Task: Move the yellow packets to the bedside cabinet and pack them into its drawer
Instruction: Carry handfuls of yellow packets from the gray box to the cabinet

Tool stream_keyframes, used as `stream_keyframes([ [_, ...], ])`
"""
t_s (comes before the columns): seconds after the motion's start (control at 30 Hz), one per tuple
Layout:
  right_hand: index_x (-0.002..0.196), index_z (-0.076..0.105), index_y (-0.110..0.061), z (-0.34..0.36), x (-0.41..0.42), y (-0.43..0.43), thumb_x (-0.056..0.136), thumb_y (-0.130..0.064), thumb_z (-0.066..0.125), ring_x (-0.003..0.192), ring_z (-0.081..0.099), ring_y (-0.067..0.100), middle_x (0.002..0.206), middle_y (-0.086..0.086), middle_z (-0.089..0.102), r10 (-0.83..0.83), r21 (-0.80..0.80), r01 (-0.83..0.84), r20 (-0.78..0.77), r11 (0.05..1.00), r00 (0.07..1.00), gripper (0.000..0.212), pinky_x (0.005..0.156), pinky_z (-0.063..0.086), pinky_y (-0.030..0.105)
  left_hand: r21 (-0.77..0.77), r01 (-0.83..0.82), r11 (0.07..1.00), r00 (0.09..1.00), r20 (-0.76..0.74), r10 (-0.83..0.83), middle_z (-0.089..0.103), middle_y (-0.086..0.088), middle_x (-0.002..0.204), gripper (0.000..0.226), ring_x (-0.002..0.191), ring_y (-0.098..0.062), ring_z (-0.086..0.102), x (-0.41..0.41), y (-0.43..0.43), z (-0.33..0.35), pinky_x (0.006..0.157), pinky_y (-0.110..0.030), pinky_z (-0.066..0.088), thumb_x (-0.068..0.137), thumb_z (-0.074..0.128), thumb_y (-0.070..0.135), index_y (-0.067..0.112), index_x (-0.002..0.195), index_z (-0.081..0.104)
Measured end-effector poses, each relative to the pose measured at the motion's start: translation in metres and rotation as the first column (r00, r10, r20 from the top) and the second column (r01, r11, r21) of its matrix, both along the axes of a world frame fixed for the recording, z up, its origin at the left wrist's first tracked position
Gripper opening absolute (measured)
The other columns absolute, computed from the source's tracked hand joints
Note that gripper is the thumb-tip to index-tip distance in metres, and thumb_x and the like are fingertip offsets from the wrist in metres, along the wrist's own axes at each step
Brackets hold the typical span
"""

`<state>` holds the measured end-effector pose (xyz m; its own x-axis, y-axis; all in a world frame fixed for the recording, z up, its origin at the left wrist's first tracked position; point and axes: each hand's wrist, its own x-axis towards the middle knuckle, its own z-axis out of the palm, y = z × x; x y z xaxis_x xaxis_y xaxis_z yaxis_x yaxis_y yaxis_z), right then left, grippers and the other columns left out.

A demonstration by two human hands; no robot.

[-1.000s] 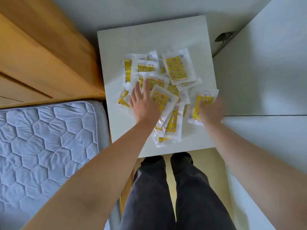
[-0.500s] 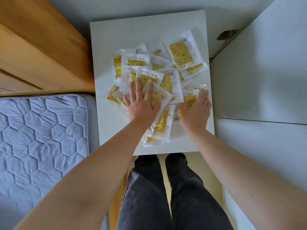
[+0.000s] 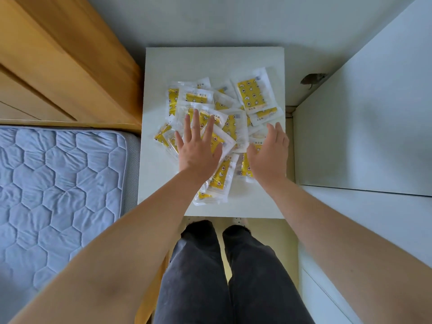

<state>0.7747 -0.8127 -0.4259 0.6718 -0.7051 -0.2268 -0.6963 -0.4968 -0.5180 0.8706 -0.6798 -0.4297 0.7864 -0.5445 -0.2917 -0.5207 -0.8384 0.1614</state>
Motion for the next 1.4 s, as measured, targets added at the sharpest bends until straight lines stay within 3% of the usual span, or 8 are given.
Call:
stream_keyframes([
  [0.27,0.143,0.032,-0.006,0.113,0.049,0.024,0.09,-0.024,0.057,0.144,0.015,0.031,0.156,0.014,0.021,0.34,-0.157,-0.311,0.219,0.937,0.914,0.061,0.118,0.014,0.04,-0.115,-0.084,0.99,0.964,0.243,0.109,-0.008,-0.011,0.161,0.066,0.148,-0.03,-0.007,0.008,0.039,0.114,0.117,-0.053,0.005,0.098,0.03,0.048,0.024,0.154,0.004],
  [0.57,0.138,0.04,-0.001,0.276,0.089,0.159,0.081,-0.017,0.059,0.14,0.025,0.038,0.149,0.02,0.031,0.715,-0.402,-0.592,0.422,0.698,0.557,0.062,0.114,0.02,0.046,-0.236,-0.238,0.942,0.794,0.511,0.329,0.003,-0.013,0.161,0.068,0.148,-0.032,0.001,-0.016,0.183,0.287,0.114,-0.059,0.012,0.094,0.041,0.041,0.021,0.153,0.015],
  [0.77,0.14,0.037,-0.003,0.384,0.081,0.303,0.082,-0.016,0.058,0.142,0.021,0.035,0.152,0.018,0.028,0.871,-0.583,-0.672,0.448,0.457,0.203,0.063,0.115,0.021,0.05,-0.313,-0.445,0.839,0.558,0.636,0.534,-0.001,-0.01,0.161,0.07,0.148,-0.031,-0.003,-0.066,0.317,0.39,0.115,-0.056,0.006,0.093,0.048,0.039,0.021,0.153,0.015],
  [0.9,0.132,0.047,0.001,0.439,0.048,0.411,0.073,-0.014,0.067,0.134,0.036,0.041,0.143,0.023,0.04,0.919,-0.743,-0.604,0.392,0.289,-0.042,0.064,0.107,0.033,0.055,-0.306,-0.583,0.753,0.388,0.709,0.589,-0.002,-0.008,0.161,0.073,0.148,-0.029,-0.004,-0.126,0.417,0.445,0.116,-0.055,0.004,0.092,0.05,0.039,0.023,0.153,0.014],
  [1.03,0.129,0.048,0.001,0.484,-0.007,0.521,0.074,-0.016,0.054,0.132,0.038,0.041,0.141,0.024,0.043,0.905,-0.823,-0.542,0.347,0.169,-0.245,0.057,0.106,0.034,0.056,-0.315,-0.689,0.653,0.228,0.761,0.608,0.006,-0.011,0.161,0.07,0.148,-0.032,0.004,-0.206,0.511,0.483,0.113,-0.058,0.012,0.09,0.044,0.039,0.021,0.152,0.018],
  [1.17,0.129,0.048,0.001,0.508,-0.068,0.617,0.071,-0.014,0.064,0.132,0.039,0.04,0.14,0.023,0.044,0.87,-0.862,-0.497,0.321,0.104,-0.374,0.062,0.106,0.034,0.057,-0.297,-0.79,0.537,0.108,0.793,0.599,0.013,-0.012,0.16,0.067,0.147,-0.034,0.011,-0.282,0.597,0.501,0.111,-0.059,0.017,0.089,0.034,0.043,0.02,0.151,0.023],
  [1.33,0.129,0.034,-0.006,0.52,-0.126,0.72,0.071,-0.016,0.062,0.132,0.037,0.042,0.142,0.023,0.041,0.82,-0.886,-0.463,0.255,-0.014,-0.513,0.065,0.105,0.034,0.059,-0.344,-0.851,0.397,-0.054,0.809,0.585,0.018,-0.015,0.158,0.074,0.145,-0.037,0.018,-0.356,0.692,0.502,0.108,-0.062,0.021,0.086,0.058,0.039,0.018,0.149,0.027],
  [1.4,0.129,0.035,-0.006,0.523,-0.146,0.759,0.07,-0.017,0.063,0.132,0.038,0.042,0.142,0.023,0.041,0.792,-0.895,-0.444,0.234,-0.051,-0.563,0.066,0.105,0.033,0.059,-0.364,-0.873,0.323,-0.115,0.799,0.591,0.02,-0.016,0.157,0.072,0.144,-0.037,0.02,-0.378,0.724,0.502,0.108,-0.063,0.023,0.087,0.055,0.041,0.018,0.149,0.027],
])
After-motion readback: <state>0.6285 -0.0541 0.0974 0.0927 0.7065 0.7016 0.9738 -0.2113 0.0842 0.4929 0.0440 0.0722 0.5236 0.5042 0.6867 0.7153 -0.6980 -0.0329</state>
